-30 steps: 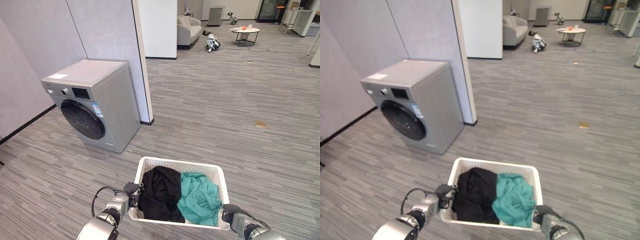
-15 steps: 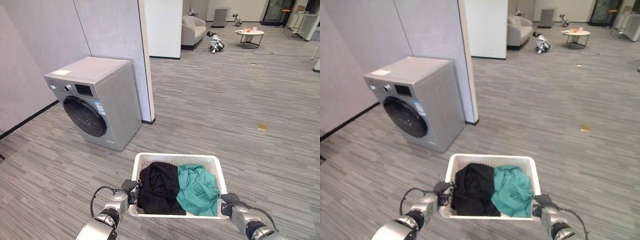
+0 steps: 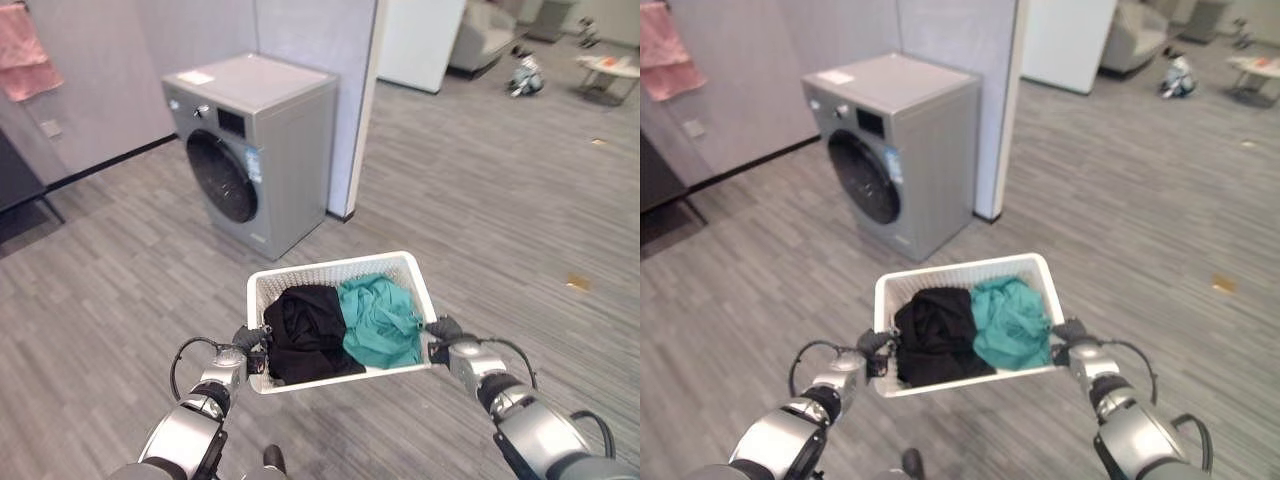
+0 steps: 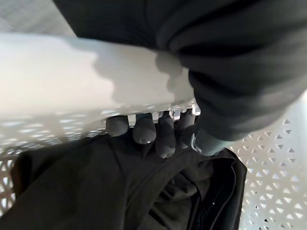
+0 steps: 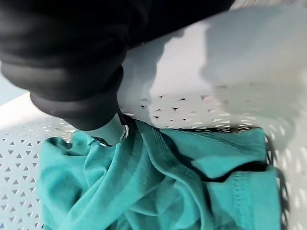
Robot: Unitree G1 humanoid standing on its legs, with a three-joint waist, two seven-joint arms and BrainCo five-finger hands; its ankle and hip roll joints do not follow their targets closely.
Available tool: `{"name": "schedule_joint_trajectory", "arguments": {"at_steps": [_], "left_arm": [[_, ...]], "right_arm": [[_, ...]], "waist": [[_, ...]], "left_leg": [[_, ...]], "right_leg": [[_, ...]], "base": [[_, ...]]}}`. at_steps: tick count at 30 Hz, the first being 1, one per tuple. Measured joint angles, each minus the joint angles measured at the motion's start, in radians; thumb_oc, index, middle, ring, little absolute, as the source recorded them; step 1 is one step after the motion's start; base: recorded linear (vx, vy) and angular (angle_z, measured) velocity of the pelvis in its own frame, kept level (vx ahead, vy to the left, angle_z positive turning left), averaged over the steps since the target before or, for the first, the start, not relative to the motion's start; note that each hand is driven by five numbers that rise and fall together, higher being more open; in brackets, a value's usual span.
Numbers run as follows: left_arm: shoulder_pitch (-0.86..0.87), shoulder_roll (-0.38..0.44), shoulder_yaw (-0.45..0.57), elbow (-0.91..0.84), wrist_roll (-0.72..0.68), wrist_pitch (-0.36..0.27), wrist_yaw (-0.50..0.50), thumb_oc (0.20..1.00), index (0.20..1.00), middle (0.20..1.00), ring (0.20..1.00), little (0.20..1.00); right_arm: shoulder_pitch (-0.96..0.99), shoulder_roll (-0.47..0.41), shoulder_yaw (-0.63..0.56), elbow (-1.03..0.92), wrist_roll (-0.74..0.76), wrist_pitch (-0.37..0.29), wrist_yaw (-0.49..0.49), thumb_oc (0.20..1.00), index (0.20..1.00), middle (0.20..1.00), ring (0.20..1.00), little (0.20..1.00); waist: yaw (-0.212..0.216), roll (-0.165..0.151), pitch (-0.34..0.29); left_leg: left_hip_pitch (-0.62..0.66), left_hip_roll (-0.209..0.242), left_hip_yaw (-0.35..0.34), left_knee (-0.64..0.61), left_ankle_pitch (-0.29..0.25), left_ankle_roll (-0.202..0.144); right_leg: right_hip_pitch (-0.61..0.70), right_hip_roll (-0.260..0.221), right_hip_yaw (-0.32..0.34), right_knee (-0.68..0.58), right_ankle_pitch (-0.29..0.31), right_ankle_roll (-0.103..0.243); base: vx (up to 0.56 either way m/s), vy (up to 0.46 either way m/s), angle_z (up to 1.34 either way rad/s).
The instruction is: Grab the laundry basket,head to the washer,open it,put in the laundry and shut it.
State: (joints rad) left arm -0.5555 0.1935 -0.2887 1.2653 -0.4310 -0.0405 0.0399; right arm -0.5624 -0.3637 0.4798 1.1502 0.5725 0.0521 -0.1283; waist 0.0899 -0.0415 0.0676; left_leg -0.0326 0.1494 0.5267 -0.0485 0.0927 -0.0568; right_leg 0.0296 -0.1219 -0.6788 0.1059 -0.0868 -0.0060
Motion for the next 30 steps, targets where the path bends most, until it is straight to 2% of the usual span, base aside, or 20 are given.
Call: {"name": "schedule_joint_trajectory", "arguments": {"at_steps": [2, 3, 6, 9, 14, 16, 17, 18, 19, 20, 21, 22, 23, 24, 25, 26, 27, 28, 29, 30], "left_arm": [[0.001, -0.008, -0.001, 0.009, 0.001, 0.004, -0.001, 0.2, 0.2, 0.2, 0.2, 0.2], [0.001, 0.001, 0.0, 0.013, 0.002, 0.006, 0.0, 0.2, 0.2, 0.2, 0.2, 0.2], [0.009, 0.039, 0.0, 0.012, 0.003, 0.022, -0.004, 0.2, 0.2, 0.2, 0.2, 0.2], [0.009, 0.047, 0.0, 0.013, 0.012, 0.025, -0.004, 0.2, 0.2, 0.2, 0.2, 0.2], [0.007, 0.05, -0.001, 0.01, 0.019, 0.025, -0.006, 0.2, 0.2, 0.2, 0.2, 0.2], [0.004, 0.045, -0.014, 0.012, 0.019, 0.026, -0.006, 0.2, 0.2, 0.2, 0.2, 0.2], [0.001, 0.032, -0.051, 0.01, 0.019, 0.028, -0.005, 0.2, 0.2, 0.2, 0.2, 0.2], [-0.005, 0.033, -0.077, 0.001, 0.019, 0.028, -0.003, 0.2, 0.2, 0.2, 0.2, 0.2], [-0.074, 0.019, -0.089, 0.049, 0.022, 0.03, 0.0, 0.2, 0.2, 0.2, 0.2, 0.2], [-0.098, 0.014, -0.089, 0.064, 0.023, 0.031, -0.001, 0.2, 0.2, 0.2, 0.2, 0.2], [-0.123, 0.007, -0.086, 0.087, 0.024, 0.03, -0.003, 0.2, 0.2, 0.2, 0.2, 0.2], [-0.15, 0.002, -0.087, 0.094, 0.04, 0.034, -0.006, 0.2, 0.2, 0.2, 0.2, 0.2], [-0.148, -0.001, -0.087, 0.082, 0.047, 0.037, -0.007, 0.2, 0.2, 0.2, 0.2, 0.2], [-0.139, -0.003, -0.087, 0.094, 0.049, 0.038, -0.008, 0.2, 0.2, 0.2, 0.2, 0.2], [-0.137, -0.002, -0.081, 0.098, 0.055, 0.043, -0.007, 0.2, 0.2, 0.2, 0.2, 0.2], [-0.13, 0.001, -0.077, 0.093, 0.059, 0.042, -0.007, 0.2, 0.2, 0.2, 0.2, 0.2], [-0.127, 0.011, -0.069, 0.086, 0.061, 0.04, -0.01, 0.2, 0.2, 0.2, 0.2, 0.2], [-0.129, 0.007, -0.067, 0.087, 0.062, 0.04, -0.016, 0.2, 0.2, 0.2, 0.2, 0.2], [-0.138, -0.003, -0.068, 0.089, 0.069, 0.043, -0.023, 0.2, 0.2, 0.2, 0.2, 0.2], [-0.099, -0.002, -0.063, 0.073, 0.079, 0.026, -0.017, 0.2, 0.2, 0.2, 0.2, 0.2]], "right_arm": [[0.0, 0.002, 0.0, 0.02, 0.0, 0.001, 0.0, 0.2, 0.2, 0.2, 0.2, 0.2], [0.002, 0.015, 0.0, 0.025, 0.0, 0.001, 0.0, 0.2, 0.2, 0.2, 0.2, 0.2], [0.012, 0.058, 0.0, 0.036, -0.002, 0.007, 0.0, 0.2, 0.2, 0.2, 0.2, 0.2], [0.012, 0.068, 0.0, 0.04, -0.002, 0.009, 0.0, 0.2, 0.2, 0.2, 0.2, 0.2], [0.013, 0.07, 0.0, 0.042, -0.002, 0.011, 0.0, 0.2, 0.2, 0.2, 0.2, 0.2], [0.02, 0.073, 0.0, 0.047, -0.002, 0.012, 0.001, 0.2, 0.2, 0.2, 0.2, 0.2], [0.03, 0.051, 0.002, 0.057, 0.0, 0.017, 0.007, 0.2, 0.2, 0.2, 0.2, 0.2], [0.04, 0.039, 0.0, 0.051, 0.003, 0.017, 0.022, 0.2, 0.2, 0.2, 0.2, 0.2], [0.053, 0.007, 0.004, -0.011, 0.016, 0.019, 0.029, 0.2, 0.2, 0.2, 0.2, 0.2], [0.053, -0.007, 0.008, -0.031, 0.016, 0.019, 0.03, 0.2, 0.2, 0.2, 0.2, 0.2], [0.045, -0.002, -0.009, -0.016, 0.021, 0.018, 0.03, 0.2, 0.2, 0.2, 0.2, 0.2], [0.04, -0.011, -0.028, 0.001, 0.023, 0.02, 0.032, 0.2, 0.2, 0.2, 0.2, 0.2], [0.041, -0.012, -0.04, 0.003, 0.024, 0.022, 0.032, 0.2, 0.2, 0.2, 0.2, 0.2], [0.044, -0.012, -0.041, 0.001, 0.023, 0.023, 0.031, 0.2, 0.2, 0.2, 0.2, 0.2], [0.054, -0.007, -0.036, -0.001, 0.023, 0.023, 0.032, 0.2, 0.2, 0.2, 0.2, 0.2], [0.063, 0.002, -0.038, 0.001, 0.023, 0.024, 0.032, 0.2, 0.2, 0.2, 0.2, 0.2], [0.065, 0.01, -0.041, 0.006, 0.023, 0.024, 0.034, 0.2, 0.2, 0.2, 0.2, 0.2], [0.067, 0.009, -0.054, 0.022, 0.023, 0.025, 0.042, 0.2, 0.2, 0.2, 0.2, 0.2], [0.074, -0.001, -0.068, 0.027, 0.023, 0.029, 0.045, 0.2, 0.2, 0.2, 0.2, 0.2], [0.046, 0.001, -0.073, 0.029, 0.02, 0.032, 0.044, 0.2, 0.2, 0.2, 0.2, 0.2]], "waist": [[-0.003, 0.035, 0.0], [-0.005, 0.033, 0.006], [-0.006, 0.034, 0.011], [0.007, 0.037, 0.012], [0.002, 0.044, 0.016], [-0.016, 0.057, 0.023], [-0.057, 0.076, 0.035], [-0.07, 0.082, 0.039], [-0.092, 0.08, 0.052], [-0.096, 0.074, 0.063], [-0.113, 0.049, 0.073], [-0.145, 0.031, 0.074], [-0.158, 0.024, 0.083], [-0.165, 0.035, 0.09], [-0.151, 0.052, 0.099], [-0.136, 0.046, 0.1], [-0.137, -0.003, 0.107], [-0.16, -0.022, 0.097], [-0.174, -0.022, 0.081], [-0.129, 0.006, 0.076]], "left_leg": [[0.062, -0.002, -0.007, -0.018, -0.003, 0.01], [0.066, -0.011, -0.014, -0.03, 0.011, 0.022], [0.069, -0.058, -0.004, -0.021, -0.02, 0.067], [0.09, -0.09, 0.011, -0.022, -0.044, 0.088], [0.119, -0.137, 0.017, -0.026, -0.084, 0.115], [0.139, -0.185, 0.005, -0.031, -0.114, 0.157], [0.179, -0.249, -0.027, -0.044, -0.143, 0.213], [0.184, -0.265, -0.055, -0.041, -0.148, 0.219], [0.132, -0.248, -0.114, -0.024, -0.159, 0.182], [0.114, -0.241, -0.116, -0.004, -0.187, 0.109], [0.076, -0.221, -0.062, 0.069, -0.224, 0.123], [0.056, -0.224, -0.054, 0.101, -0.239, 0.136], [0.074, -0.244, -0.06, 0.099, -0.24, 0.165], [0.117, -0.258, -0.057, 0.087, -0.257, 0.141], [0.145, -0.252, -0.049, 0.119, -0.281, 0.022], [0.136, -0.259, -0.055, 0.196, -0.27, -0.01], [0.086, -0.28, -0.09, 0.361, -0.26, -0.028], [0.042, -0.277, -0.153, 0.465, -0.349, 0.105], [0.041, -0.243, -0.203, 0.437, -0.398, 0.166], [0.113, -0.23, -0.151, 0.376, -0.443, 0.148]], "right_leg": [[0.006, 0.003, -0.017, 0.006, 0.017, 0.023], [0.004, -0.011, -0.019, 0.015, 0.021, 0.031], [0.003, -0.066, -0.014, 0.03, 0.038, 0.063], [0.005, -0.095, 0.008, 0.045, 0.05, 0.083], [-0.005, -0.164, 0.037, 0.122, 0.058, 0.104], [-0.067, -0.254, 0.103, 0.297, 0.081, 0.138], [-0.172, -0.354, 0.27, 0.539, 0.182, 0.185], [-0.243, -0.319, 0.394, 0.655, 0.133, 0.223], [-0.328, -0.055, 0.527, 0.61, -0.023, 0.159], [-0.363, 0.031, 0.538, 0.56, -0.043, 0.105], [-0.384, 0.045, 0.467, 0.396, -0.043, 0.114], [-0.397, 0.021, 0.335, 0.208, 0.015, 0.177], [-0.417, 0.015, 0.322, 0.112, 0.048, 0.161], [-0.451, 0.025, 0.307, 0.06, 0.093, 0.107], [-0.433, 0.066, 0.252, -0.037, 0.142, 0.071], [-0.423, 0.067, 0.22, -0.059, 0.172, 0.027], [-0.396, 0.022, 0.233, -0.06, 0.208, -0.033], [-0.354, -0.017, 0.234, -0.083, 0.199, -0.063], [-0.319, -0.025, 0.236, -0.085, 0.17, -0.057], [-0.314, -0.043, 0.241, -0.052, 0.253, -0.025]], "base": [[0.05, 0.16, 0.37], [0.06, 0.192, 0.1], [0.07, 0.195, 0.04], [0.09, 0.232, -0.11], [0.11, 0.256, -0.01], [0.15, 0.365, 0.25], [0.23, 0.256, 0.56], [0.25, 0.076, 1.03], [0.4, 0.018, 0.84], [0.25, -0.066, 0.88], [0.27, -0.046, 0.94], [0.26, -0.043, 1.0], [0.27, -0.037, 0.69], [0.36, -0.056, 0.02], [0.2, -0.025, -0.33], [0.3, -0.046, -0.13], [0.12, -0.014, 0.44], [0.54, -0.121, 1.04], [0.43, -0.108, 0.43], [0.52, -0.153, -0.14]]}}
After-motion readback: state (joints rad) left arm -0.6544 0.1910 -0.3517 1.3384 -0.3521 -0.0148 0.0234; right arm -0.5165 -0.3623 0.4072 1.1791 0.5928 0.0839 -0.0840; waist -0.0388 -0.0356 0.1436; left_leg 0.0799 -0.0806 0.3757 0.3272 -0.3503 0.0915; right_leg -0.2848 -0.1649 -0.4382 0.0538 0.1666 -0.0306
